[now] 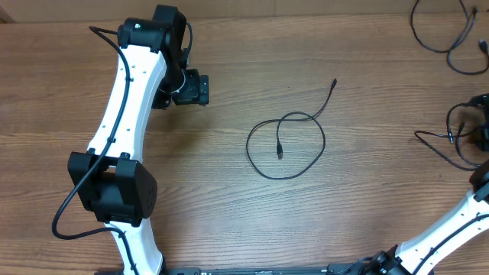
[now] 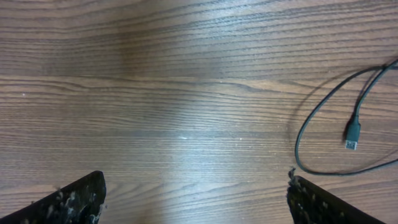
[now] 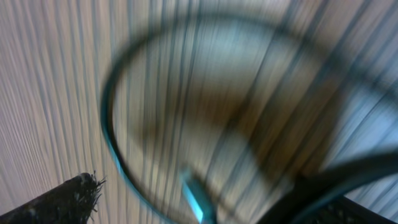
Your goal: Untangle cables
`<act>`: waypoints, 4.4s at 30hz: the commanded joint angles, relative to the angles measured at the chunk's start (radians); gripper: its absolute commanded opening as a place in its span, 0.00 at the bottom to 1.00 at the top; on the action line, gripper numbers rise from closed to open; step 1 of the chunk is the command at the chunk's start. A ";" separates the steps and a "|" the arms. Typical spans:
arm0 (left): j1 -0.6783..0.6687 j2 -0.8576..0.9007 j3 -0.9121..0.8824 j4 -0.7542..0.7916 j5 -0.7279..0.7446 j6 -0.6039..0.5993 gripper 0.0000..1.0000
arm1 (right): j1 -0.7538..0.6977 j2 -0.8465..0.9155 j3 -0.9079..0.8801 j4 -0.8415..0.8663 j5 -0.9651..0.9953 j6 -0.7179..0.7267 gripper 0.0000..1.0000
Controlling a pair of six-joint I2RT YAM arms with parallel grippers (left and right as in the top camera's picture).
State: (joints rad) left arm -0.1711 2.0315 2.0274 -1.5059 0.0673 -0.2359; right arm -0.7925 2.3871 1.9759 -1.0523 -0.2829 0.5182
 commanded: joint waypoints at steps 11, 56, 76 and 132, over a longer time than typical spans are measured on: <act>-0.027 0.010 -0.003 0.014 0.011 -0.011 0.93 | 0.142 -0.311 0.016 -0.027 0.034 -0.056 0.99; -0.033 0.010 -0.003 0.023 0.011 0.027 0.94 | 0.161 -0.410 -0.856 0.631 0.337 0.007 0.04; -0.052 0.010 -0.007 0.011 0.012 0.019 0.93 | 0.164 -0.407 -0.748 0.714 0.223 -0.101 0.04; -0.087 0.010 -0.012 0.021 0.004 0.055 0.93 | -0.210 -0.240 -0.482 0.392 0.507 0.209 0.04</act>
State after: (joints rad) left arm -0.2539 2.0315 2.0209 -1.4872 0.0715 -0.2016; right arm -0.9955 2.1284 1.4807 -0.6895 0.2031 0.7952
